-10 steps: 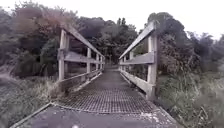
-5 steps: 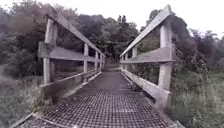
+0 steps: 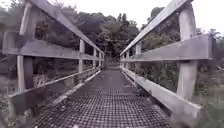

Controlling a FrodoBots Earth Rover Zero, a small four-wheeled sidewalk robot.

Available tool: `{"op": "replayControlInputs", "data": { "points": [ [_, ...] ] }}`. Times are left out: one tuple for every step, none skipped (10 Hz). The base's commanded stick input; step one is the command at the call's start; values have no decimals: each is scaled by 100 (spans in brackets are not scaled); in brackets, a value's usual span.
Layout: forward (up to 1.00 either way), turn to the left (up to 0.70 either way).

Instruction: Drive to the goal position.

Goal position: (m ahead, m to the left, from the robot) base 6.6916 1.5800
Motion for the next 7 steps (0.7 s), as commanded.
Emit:
{"op": "replayControlInputs", "data": {
  "points": [
    [85, 1],
    [85, 1],
    [85, 1],
    [85, 1],
    [85, 1],
    [85, 1],
    [85, 1]
  ]
}}
